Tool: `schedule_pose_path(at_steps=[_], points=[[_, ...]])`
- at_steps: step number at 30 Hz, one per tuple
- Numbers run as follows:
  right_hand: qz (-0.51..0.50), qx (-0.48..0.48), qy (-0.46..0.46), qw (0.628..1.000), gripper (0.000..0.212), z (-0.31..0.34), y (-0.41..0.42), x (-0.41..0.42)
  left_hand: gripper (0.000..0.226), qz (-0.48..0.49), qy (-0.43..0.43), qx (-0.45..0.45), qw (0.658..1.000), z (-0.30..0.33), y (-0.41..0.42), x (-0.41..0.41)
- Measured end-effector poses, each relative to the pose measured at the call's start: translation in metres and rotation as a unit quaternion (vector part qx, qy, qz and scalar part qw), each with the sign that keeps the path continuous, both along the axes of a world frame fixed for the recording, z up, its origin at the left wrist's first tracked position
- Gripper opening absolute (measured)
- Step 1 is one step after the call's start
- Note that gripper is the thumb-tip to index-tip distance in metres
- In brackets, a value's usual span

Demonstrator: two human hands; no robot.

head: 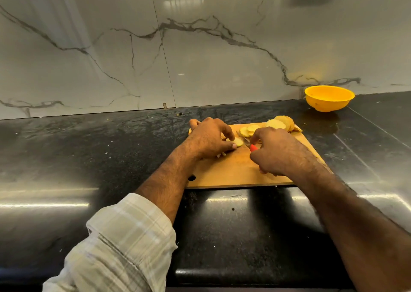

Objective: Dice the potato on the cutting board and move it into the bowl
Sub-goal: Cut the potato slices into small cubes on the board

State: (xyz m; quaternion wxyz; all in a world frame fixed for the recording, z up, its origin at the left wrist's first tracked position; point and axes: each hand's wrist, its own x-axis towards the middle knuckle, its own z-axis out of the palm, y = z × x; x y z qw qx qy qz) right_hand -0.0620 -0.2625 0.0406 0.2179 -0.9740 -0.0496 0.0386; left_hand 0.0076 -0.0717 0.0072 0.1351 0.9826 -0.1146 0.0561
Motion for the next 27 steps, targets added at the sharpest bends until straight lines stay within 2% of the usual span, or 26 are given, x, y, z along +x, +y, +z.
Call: schedule_pose_path(at_steps=[6, 12, 19, 27], points=[[0.012, -0.016, -0.009, 1.000, 0.052, -0.005, 0.003, 0.001, 0.020, -0.005, -0.009, 0.003, 1.000, -0.001, -0.005, -0.002], [0.017, -0.041, -0.022, 0.999, 0.046, -0.009, 0.009, 0.002, 0.022, -0.014, 0.000, 0.022, 1.000, 0.003, -0.006, -0.004], [0.017, -0.047, 0.005, 0.999, 0.047, -0.010, 0.016, 0.004, 0.024, -0.029, 0.004, 0.065, 0.997, 0.004, -0.008, -0.002], [0.031, -0.050, 0.007, 0.998, 0.045, -0.010, 0.020, 0.008, 0.022, -0.040, -0.002, 0.061, 0.997, 0.005, -0.007, -0.004]])
